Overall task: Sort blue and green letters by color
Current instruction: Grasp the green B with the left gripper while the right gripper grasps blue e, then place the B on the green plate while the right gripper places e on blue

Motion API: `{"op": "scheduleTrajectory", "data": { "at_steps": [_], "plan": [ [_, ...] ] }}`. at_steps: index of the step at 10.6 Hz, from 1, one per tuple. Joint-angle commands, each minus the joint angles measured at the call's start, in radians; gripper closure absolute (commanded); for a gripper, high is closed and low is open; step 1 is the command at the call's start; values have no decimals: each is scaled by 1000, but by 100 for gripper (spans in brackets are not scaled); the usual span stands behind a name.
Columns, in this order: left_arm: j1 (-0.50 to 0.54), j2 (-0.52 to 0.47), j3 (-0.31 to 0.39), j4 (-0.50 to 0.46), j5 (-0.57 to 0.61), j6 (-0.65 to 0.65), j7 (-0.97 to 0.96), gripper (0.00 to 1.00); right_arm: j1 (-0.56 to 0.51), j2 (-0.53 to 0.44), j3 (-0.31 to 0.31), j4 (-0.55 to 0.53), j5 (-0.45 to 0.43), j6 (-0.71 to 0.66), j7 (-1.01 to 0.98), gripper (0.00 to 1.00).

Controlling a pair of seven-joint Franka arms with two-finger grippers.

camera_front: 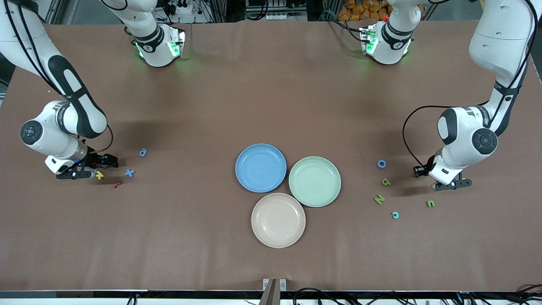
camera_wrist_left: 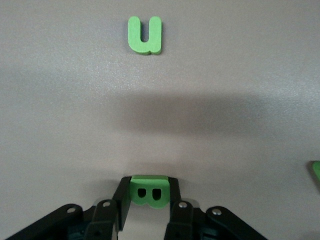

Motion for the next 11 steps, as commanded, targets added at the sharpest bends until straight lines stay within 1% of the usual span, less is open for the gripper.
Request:
{"op": "scheduleTrajectory", "data": {
  "at_steps": [1, 2, 3, 4, 6, 7, 8, 9, 11],
  "plan": [
    [0, -28, -6, -11, 24, 3, 6, 100, -5, -8, 7, 1, -6, -11, 12, 0],
    [-20, -63, -6, 12, 23, -54, 4, 100, -7, -11, 7, 1, -6, -40, 12, 0],
    [-26, -84, -8, 56, 23, -141, -5, 100, -8, -11, 7, 4, -6, -51, 13, 0],
    [-45, -101, -8, 85, 21, -194, -10, 100, -8, -10, 7, 4, -4, -49, 13, 0],
    [-81, -131, -8, 98, 7, -217, -22, 100, -8, -8, 7, 7, -4, -46, 13, 0],
    [-107, -134, -9, 112, 7, -218, -78, 100, -8, -8, 7, 7, -4, -45, 12, 25],
    [-144, -132, -11, 124, 7, -218, -156, 100, -8, -8, 7, 7, -6, -45, 10, 87],
    [-187, -129, -11, 136, 7, -218, -228, 100, -10, -10, 7, 9, -6, -45, 9, 100],
    [-280, -123, -11, 165, 1, -251, -397, 100, -8, -13, 7, 9, -6, -49, 9, 100]
  ]
}}
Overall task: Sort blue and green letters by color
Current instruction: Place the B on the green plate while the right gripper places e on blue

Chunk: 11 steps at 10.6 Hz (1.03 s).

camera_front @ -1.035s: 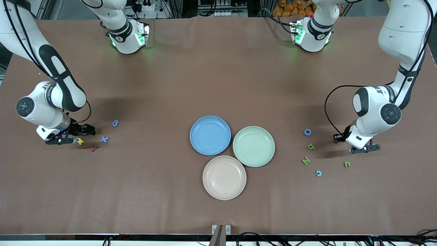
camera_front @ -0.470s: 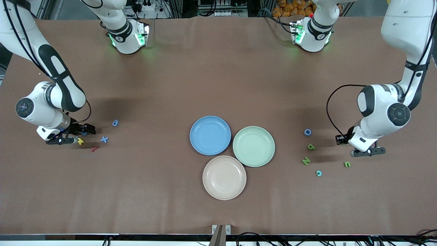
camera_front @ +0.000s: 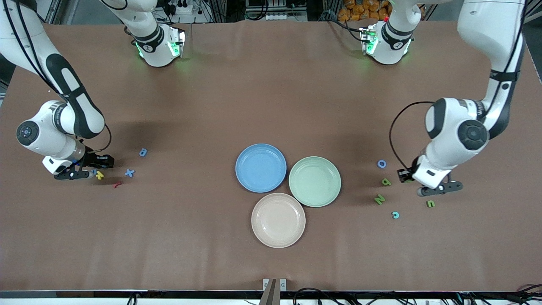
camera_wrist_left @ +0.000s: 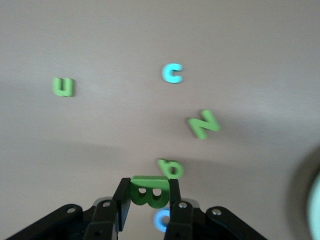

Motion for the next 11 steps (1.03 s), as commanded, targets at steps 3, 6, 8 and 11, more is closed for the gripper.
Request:
{"op": "scheduleTrajectory", "data": {
  "at_steps": [3, 6, 8, 11],
  "plan": [
    [-225, 39, 9, 97, -40, -54, -382, 100, 10, -31, 38, 12, -1, -27, 54, 100],
    [-323, 99, 9, 175, -59, -54, -554, 100, 20, -52, 164, 115, -1, -240, 264, 100],
    [-374, 169, 9, 246, -76, -54, -669, 100, 18, -49, 277, 139, 16, -255, 440, 100],
    [-405, 194, 9, 267, -77, -54, -735, 95, 119, -17, 361, 237, 155, -253, 657, 100]
  ]
}}
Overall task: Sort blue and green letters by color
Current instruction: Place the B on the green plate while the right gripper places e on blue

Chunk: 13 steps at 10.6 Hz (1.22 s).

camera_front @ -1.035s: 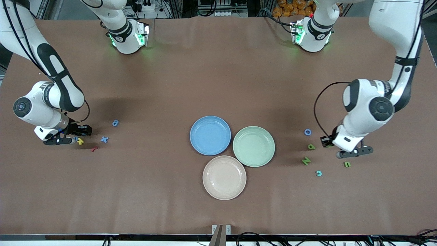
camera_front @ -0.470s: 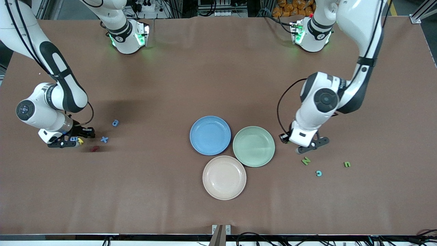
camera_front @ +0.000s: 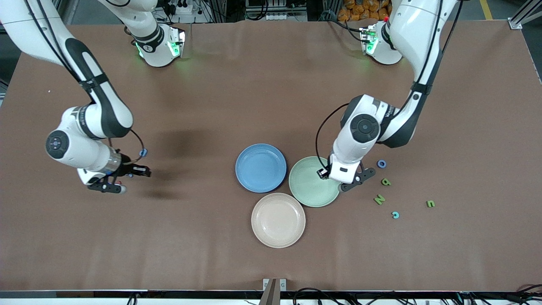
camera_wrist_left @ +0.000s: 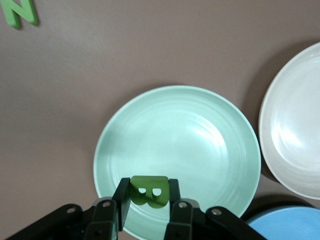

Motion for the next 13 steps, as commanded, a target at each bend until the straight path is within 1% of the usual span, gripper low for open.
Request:
{"op": "scheduleTrajectory", "data": {
  "at_steps": [1, 2, 4, 5, 6, 7, 8, 9, 10, 11, 12, 13],
  "plan": [
    [-26, 28, 14, 47, -18, -19, -75, 41, 115, 40, 31, 115, 127, -13, 185, 100],
    [-30, 26, 14, 47, -8, -18, -84, 0, 155, 52, 31, 152, 162, -10, 223, 100],
    [-27, 22, 14, 49, -8, -18, -81, 0, 219, 66, 31, 190, 263, 11, 269, 100],
    [-23, 15, 17, 47, -1, -19, -72, 0, 239, 72, 31, 194, 335, 43, 294, 100],
    [-12, 9, 16, 45, 26, -19, -68, 0, 274, 77, 30, 192, 395, 82, 309, 100],
    [3, 3, 14, 36, 67, -19, -48, 0, 311, 89, 30, 192, 434, 132, 347, 100],
    [34, 2, 11, 32, 77, -19, -10, 0, 363, 108, 30, 192, 445, 200, 419, 100],
    [73, 2, -9, 24, 75, -19, 50, 0, 429, 132, 27, 188, 443, 290, 502, 100],
    [122, -6, -32, 10, 77, -21, 102, 0, 496, 152, 19, 178, 440, 374, 542, 100],
    [181, -8, -58, 0, 77, -21, 154, 0, 528, 167, 8, 168, 440, 402, 550, 100],
    [222, -8, -70, -8, 77, -19, 193, 0, 543, 168, 7, 155, 440, 401, 550, 78],
    [255, -8, -75, -19, 77, -21, 239, 0, 543, 168, 7, 129, 440, 403, 552, 15]
  ]
}}
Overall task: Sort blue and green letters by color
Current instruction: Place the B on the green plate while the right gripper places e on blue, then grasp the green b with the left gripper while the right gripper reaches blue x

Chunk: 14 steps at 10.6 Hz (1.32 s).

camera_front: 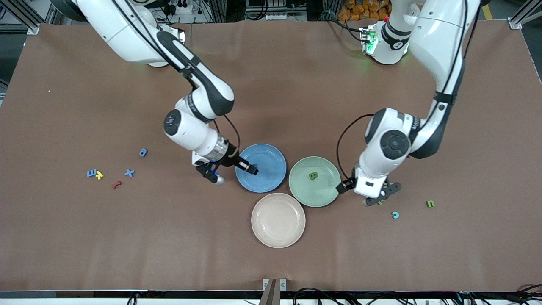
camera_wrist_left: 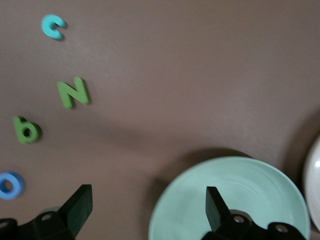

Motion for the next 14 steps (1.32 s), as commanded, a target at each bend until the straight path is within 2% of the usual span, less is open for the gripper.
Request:
{"op": "scheduleTrajectory", "data": {
  "at_steps": [1, 3, 4, 5, 7, 9, 12, 13, 14],
  "plan": [
    [106, -25, -39, -52, 23, -11, 113, 0, 2, 4, -23, -42, 13, 2, 2, 0],
    [152, -19, -39, -78, 31, -9, 182, 0, 2, -2, -45, -73, 1, 2, -10, 0],
    [177, -21, -41, -102, 52, -9, 226, 0, 0, -10, -83, -91, -16, 1, -33, 0],
    [201, -27, -42, -130, 95, -9, 257, 0, 0, -9, -130, -99, -27, -3, -88, 0],
    [227, -19, -48, -141, 108, -6, 282, 0, -8, -9, -238, -107, -29, -28, -257, 0],
    [264, -7, -71, -146, 108, 9, 311, 0, 11, -25, -365, -107, -51, -139, -395, 0],
    [289, 27, -90, -147, 108, 75, 317, 0, 41, -56, -557, -107, -192, -257, -401, 0],
    [289, 39, -90, -147, 108, 93, 317, 0, 41, -77, -594, -101, -276, -338, -397, 0],
    [289, 44, -90, -149, 108, 99, 317, 0, 32, -96, -614, -96, -312, -401, -394, 0]
  ]
}}
